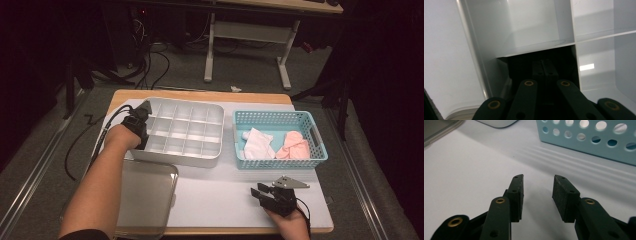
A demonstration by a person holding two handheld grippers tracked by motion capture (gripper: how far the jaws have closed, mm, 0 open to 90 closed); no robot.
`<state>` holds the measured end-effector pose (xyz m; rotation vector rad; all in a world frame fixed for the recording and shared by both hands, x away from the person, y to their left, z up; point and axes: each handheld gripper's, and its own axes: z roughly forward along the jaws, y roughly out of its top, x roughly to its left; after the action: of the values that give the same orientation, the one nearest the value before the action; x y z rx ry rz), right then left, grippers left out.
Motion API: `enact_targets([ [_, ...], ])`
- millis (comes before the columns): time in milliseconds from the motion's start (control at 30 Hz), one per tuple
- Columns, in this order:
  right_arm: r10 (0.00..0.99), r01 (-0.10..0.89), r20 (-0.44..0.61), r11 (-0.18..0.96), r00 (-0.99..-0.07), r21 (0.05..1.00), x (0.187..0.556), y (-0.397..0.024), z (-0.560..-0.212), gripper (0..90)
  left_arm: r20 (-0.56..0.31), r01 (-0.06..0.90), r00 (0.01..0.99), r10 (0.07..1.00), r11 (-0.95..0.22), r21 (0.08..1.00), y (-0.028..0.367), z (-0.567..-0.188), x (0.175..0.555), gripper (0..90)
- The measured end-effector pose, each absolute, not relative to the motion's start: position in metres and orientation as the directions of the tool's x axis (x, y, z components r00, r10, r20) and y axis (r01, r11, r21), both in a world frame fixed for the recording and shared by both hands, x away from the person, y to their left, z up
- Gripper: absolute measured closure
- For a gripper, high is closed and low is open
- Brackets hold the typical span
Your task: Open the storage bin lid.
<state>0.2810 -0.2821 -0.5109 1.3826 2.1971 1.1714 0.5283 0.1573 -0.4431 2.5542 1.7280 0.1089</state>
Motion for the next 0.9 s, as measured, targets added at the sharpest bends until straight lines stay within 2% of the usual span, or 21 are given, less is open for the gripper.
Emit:
enact_targets([
  [400, 0.852, 0.613, 0.168, 0.206, -0.496, 0.763, 0.281, -0.283, -0.511, 61.0, 0.056, 0.918, 0.374, 0.926, -0.378, 0.123, 0.156, -0.437, 0.521, 89.8],
  [500, 0.852, 0.614, 0.169, 0.206, -0.496, 0.762, 0.281, -0.283, -0.511, 61.0, 0.066, 0.915, 0.364, 0.929, -0.37, 0.161, 0.156, -0.429, 0.516, 82.3],
  [800, 0.85, 0.613, 0.169, 0.208, -0.499, 0.763, 0.281, -0.283, -0.511, 61.0, 0.043, 0.887, 0.364, 0.93, -0.36, 0.288, 0.168, -0.394, 0.488, 76.1],
  [900, 0.851, 0.613, 0.172, 0.203, -0.496, 0.763, 0.281, -0.283, -0.511, 60.9, 0.05, 0.863, 0.376, 0.925, -0.37, 0.343, 0.171, -0.387, 0.473, 71.6],
])
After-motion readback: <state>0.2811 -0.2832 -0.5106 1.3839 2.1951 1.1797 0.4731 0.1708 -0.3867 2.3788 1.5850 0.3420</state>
